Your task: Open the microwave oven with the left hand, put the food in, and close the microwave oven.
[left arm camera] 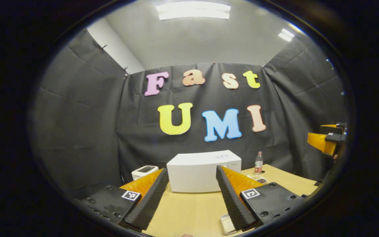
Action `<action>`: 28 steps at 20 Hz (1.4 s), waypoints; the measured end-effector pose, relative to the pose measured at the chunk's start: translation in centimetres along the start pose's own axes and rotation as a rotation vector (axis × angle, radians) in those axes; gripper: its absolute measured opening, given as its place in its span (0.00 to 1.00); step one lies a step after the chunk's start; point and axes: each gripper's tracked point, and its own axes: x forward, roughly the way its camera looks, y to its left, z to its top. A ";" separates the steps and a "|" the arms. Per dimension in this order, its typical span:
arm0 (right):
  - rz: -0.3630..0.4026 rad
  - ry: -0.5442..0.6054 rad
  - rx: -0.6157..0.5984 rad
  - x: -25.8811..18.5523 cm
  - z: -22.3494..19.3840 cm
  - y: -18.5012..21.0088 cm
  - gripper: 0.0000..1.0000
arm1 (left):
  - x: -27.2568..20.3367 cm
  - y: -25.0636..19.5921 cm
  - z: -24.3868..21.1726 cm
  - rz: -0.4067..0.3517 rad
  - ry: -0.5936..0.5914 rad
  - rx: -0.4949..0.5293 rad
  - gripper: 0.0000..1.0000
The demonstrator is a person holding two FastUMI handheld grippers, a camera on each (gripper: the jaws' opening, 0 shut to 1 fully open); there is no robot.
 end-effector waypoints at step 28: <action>-0.194 0.025 0.013 3.6 -0.8 -3.0 0.99 | 22.2 -9.9 -6.9 -0.207 -0.002 -0.023 0.98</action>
